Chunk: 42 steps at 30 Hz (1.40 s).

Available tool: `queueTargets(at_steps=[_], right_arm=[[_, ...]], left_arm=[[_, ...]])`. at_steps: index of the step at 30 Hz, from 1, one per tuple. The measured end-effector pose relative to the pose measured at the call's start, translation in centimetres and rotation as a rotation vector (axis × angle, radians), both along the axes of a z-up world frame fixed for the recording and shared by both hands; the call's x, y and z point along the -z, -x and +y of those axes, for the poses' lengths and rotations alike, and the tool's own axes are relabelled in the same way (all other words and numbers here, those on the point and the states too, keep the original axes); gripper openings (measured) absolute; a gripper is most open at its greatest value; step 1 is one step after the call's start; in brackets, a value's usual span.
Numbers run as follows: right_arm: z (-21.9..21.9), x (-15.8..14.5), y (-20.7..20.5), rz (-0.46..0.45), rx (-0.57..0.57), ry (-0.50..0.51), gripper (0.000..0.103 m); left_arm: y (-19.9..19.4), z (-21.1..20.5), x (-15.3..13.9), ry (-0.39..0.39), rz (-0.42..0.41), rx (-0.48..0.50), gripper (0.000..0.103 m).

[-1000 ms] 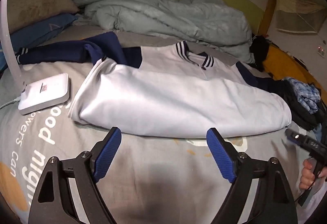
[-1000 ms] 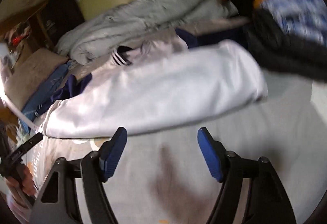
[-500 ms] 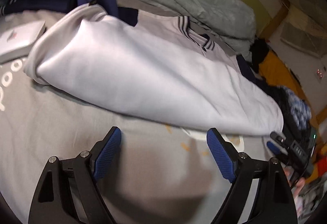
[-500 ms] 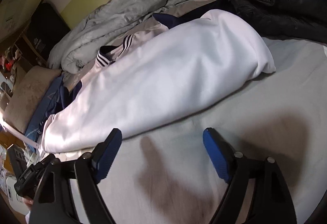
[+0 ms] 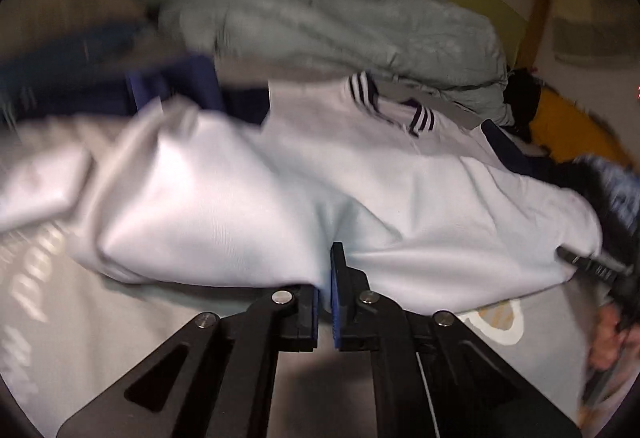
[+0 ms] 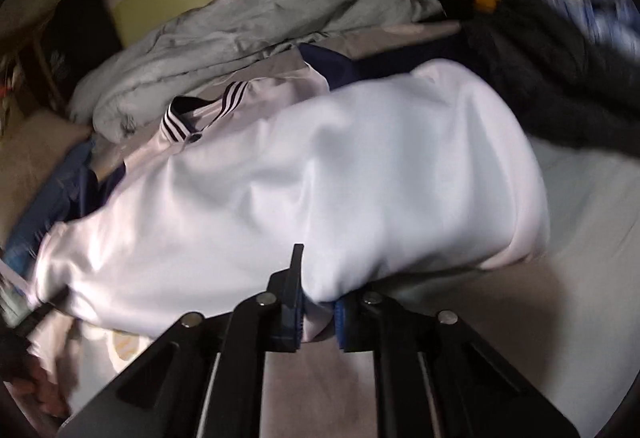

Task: Fold large clothes

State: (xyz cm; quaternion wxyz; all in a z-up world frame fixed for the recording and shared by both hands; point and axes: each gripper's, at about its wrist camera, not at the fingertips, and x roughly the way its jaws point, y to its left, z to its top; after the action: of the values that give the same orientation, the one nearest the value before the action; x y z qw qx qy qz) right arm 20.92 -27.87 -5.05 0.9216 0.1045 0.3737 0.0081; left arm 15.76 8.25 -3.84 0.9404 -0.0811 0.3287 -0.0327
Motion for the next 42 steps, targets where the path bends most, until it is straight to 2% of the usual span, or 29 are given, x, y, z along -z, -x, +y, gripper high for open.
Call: queueTargets(at_steps=[1,5,7,10,14,17,19,21,23,25,28,30,32,34,35,36,39,41,42], right_arm=[[0.4,-0.7,0.6,-0.016,-0.002,0.018,0.009],[0.3,-2.8,3.1,-0.039,-0.038,-0.03,0.009],[0.5,-3.9,5.4,-0.047,-0.068,-0.023,0.009],[0.8,-4.7,8.3,-0.053,-0.065,-0.002,0.009],[0.8,-3.6,10.7,-0.011,-0.032,-0.01,0.009],[0.6,-1.9,11.1,0.048,-0.019,-0.012,0.01],[0.5,-1.3,11.2,0.062,-0.009,-0.003,0.017],[0.7,-1.5,11.5,0.055,-0.006,0.018,0.021],[1.2,-2.3,12.0,0.023,-0.027,0.049,0.024],[1.2,-2.8,13.1,0.0,-0.039,0.053,0.03],[0.4,-3.2,14.9,-0.029,-0.023,-0.026,0.031],[0.2,-3.8,15.4,-0.054,-0.001,-0.029,0.031],[0.1,-5.6,15.4,-0.114,0.008,-0.005,0.031],[-0.4,-7.5,15.0,-0.156,0.005,-0.007,0.031],[-0.7,-8.1,14.9,-0.167,0.007,-0.016,0.031],[-1.3,-8.9,14.5,-0.178,0.013,-0.038,0.031],[-3.2,-11.2,12.6,-0.186,0.006,-0.099,0.034],[-4.1,-12.5,11.0,-0.197,0.0,-0.113,0.034],[-4.9,-13.2,9.7,-0.204,0.002,-0.124,0.033]], left_arm=[[0.7,-0.1,-0.6,-0.013,-0.013,-0.012,0.005],[4.1,1.9,-2.2,0.047,-0.011,-0.044,0.004],[6.0,2.2,-2.8,0.027,-0.021,-0.037,0.004],[9.5,2.4,-2.9,0.058,-0.009,-0.028,0.003],[13.1,1.8,-1.7,0.033,0.001,-0.027,0.003],[12.2,1.8,-0.4,0.026,0.075,-0.026,0.004],[12.2,2.0,0.1,0.038,0.11,-0.014,0.005],[12.5,1.2,0.1,-0.004,0.11,-0.003,0.014],[13.6,-0.2,0.1,-0.048,0.118,0.059,0.041],[15.3,-1.5,0.0,-0.074,0.081,0.083,0.042],[16.9,-3.2,-1.6,-0.112,0.002,0.131,0.042],[17.3,-3.7,-3.3,-0.136,-0.07,0.135,0.044],[17.1,-3.9,-4.9,-0.135,-0.11,0.136,0.058],[16.1,-3.8,-6.1,-0.126,-0.128,0.134,0.063],[15.4,-3.9,-6.7,-0.15,-0.137,0.121,0.064],[14.6,-4.1,-7.1,-0.174,-0.139,0.119,0.065],[12.4,-4.2,-8.3,-0.168,-0.156,0.138,0.069],[11.3,-4.6,-9.2,-0.188,-0.199,0.125,0.089],[10.8,-4.9,-9.7,-0.195,-0.223,0.111,0.092]])
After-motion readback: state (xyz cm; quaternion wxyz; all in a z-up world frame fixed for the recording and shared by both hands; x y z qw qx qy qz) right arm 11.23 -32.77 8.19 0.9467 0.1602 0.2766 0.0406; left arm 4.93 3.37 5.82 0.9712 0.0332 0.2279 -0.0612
